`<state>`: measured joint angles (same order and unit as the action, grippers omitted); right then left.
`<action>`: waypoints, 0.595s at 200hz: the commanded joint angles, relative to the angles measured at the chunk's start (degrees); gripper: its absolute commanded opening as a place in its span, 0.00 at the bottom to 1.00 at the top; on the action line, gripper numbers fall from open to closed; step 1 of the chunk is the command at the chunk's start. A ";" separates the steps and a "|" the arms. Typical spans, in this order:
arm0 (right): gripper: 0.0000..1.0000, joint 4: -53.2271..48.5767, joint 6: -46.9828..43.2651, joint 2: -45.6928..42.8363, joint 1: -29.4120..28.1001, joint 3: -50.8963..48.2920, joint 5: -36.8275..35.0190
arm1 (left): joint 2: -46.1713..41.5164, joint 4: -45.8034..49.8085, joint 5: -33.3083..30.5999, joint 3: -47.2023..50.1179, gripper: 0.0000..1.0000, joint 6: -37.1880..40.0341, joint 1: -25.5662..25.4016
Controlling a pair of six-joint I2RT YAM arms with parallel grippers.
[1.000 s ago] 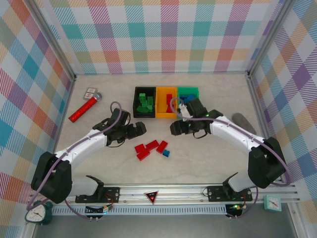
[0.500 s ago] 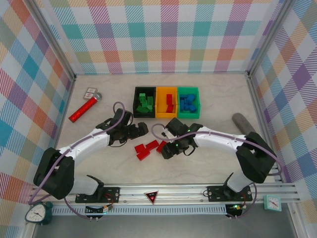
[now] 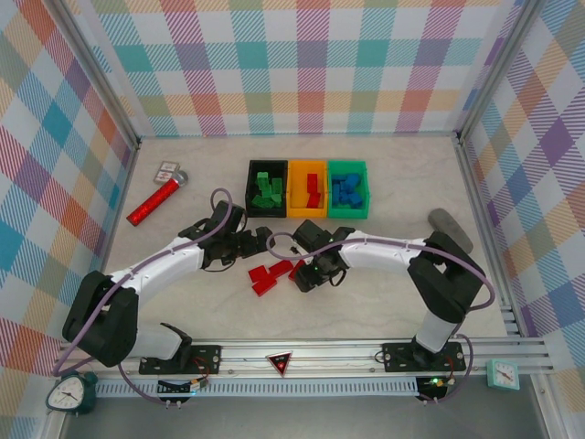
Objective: Sort the legos into containers by color
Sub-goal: Pick up the lego from the bottom-center of the table.
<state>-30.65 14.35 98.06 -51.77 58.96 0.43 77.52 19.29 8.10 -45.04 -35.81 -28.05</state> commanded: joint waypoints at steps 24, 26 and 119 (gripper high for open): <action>0.35 0.29 -0.29 1.06 -0.35 1.36 -0.27 | 0.35 0.13 0.07 -1.72 1.00 -0.28 -0.69; 0.34 0.30 -0.29 0.94 -0.35 1.34 -0.26 | 0.35 0.13 0.08 -1.72 1.00 -0.30 -0.66; 0.00 2.43 0.68 -8.34 4.21 -1.39 -2.18 | 0.63 -0.12 0.27 -1.64 1.00 -0.31 -0.89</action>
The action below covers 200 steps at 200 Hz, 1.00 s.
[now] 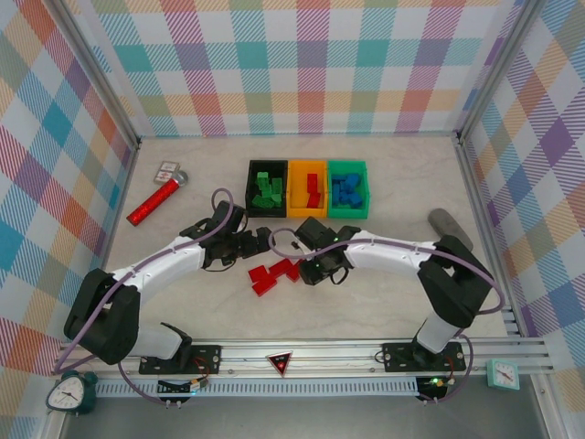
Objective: Sort the legos into containers by color
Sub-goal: Pick up the lego from the bottom-center of the table, then place the lego in the container.
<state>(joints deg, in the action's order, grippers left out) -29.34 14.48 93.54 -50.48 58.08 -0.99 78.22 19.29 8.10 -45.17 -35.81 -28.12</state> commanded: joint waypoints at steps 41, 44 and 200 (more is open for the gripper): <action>0.00 2.02 2.23 -9.07 13.11 0.71 1.71 | -1.03 0.23 -0.29 -0.96 1.00 -0.34 -0.81; 0.00 2.19 2.35 -9.27 13.90 0.86 2.04 | -1.11 0.22 -0.21 -0.97 1.00 -0.39 -0.88; 0.46 -1.32 3.22 12.52 33.20 27.06 6.30 | -5.46 3.54 -2.19 -0.58 1.00 -0.04 -0.84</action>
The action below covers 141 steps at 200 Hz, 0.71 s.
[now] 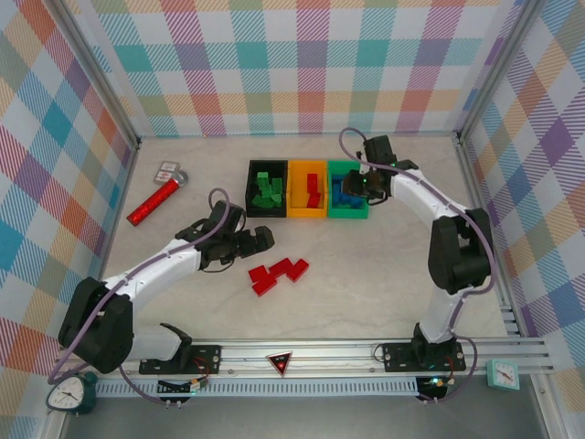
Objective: Sort the legos into containers by color
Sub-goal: Place the lego in the container.
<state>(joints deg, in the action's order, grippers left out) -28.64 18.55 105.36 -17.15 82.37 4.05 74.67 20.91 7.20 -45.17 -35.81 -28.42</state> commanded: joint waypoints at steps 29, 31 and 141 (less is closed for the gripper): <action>0.54 -0.36 -1.66 -2.33 -0.17 -0.48 2.58 | -2.23 2.04 -2.00 -0.13 1.00 0.14 -0.58; 0.54 -0.51 -1.73 -2.52 -0.10 -0.75 2.66 | -2.16 1.99 -2.01 -0.15 1.00 0.20 -0.58; 0.53 -4.28 -10.03 -12.83 -17.13 -14.43 10.99 | 2.88 -1.08 0.48 -1.58 1.00 0.14 -0.58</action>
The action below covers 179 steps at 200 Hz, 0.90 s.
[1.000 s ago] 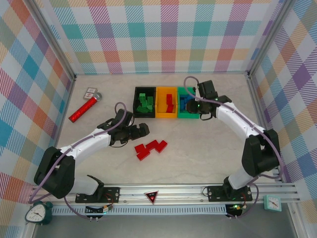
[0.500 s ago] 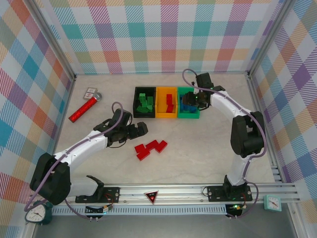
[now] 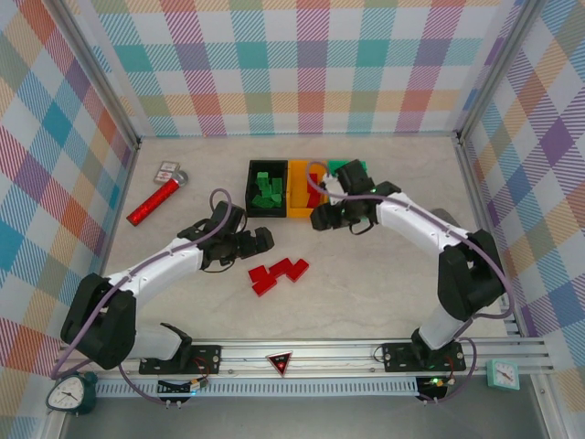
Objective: Sort the legos into containers by color
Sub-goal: Pick up the lego from the center of the table.
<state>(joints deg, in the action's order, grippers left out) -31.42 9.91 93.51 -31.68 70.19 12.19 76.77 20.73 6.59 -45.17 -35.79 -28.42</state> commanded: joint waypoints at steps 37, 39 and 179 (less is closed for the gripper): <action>0.54 -1.95 -1.54 3.57 -7.96 -2.84 3.72 | 2.13 -1.48 2.28 -1.67 1.00 -0.12 -0.67; 0.54 -2.02 -1.49 3.79 -8.38 -2.75 3.72 | 2.19 -1.44 2.29 -1.68 1.00 -0.15 -0.67; 0.70 6.46 37.92 4.03 -16.45 -11.09 -4.92 | 5.93 -2.36 4.34 -3.23 1.00 0.94 -1.02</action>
<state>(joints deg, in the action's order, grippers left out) -26.55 40.32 97.43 -46.24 57.14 9.56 81.87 19.29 9.32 -46.76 -35.75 -28.64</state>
